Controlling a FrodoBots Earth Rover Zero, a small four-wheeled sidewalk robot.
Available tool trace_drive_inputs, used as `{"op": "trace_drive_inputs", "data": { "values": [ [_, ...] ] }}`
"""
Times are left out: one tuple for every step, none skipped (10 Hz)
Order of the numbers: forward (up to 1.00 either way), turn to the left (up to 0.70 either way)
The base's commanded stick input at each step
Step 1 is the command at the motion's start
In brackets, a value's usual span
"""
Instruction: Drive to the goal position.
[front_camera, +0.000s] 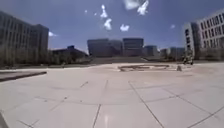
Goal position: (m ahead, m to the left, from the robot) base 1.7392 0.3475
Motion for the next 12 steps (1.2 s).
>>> {"op": "trace_drive_inputs", "data": {
  "values": [
    [0.50, 0.00],
    [0.50, 0.00],
    [0.50, 0.00],
    [0.50, 0.00],
    [0.50, 0.00],
    [0.50, 0.00],
    [0.50, 0.00],
    [0.50, 0.00],
    [0.50, 0.00],
    [0.50, 0.00],
    [0.50, 0.00],
    [0.50, 0.00]
  ]
}}
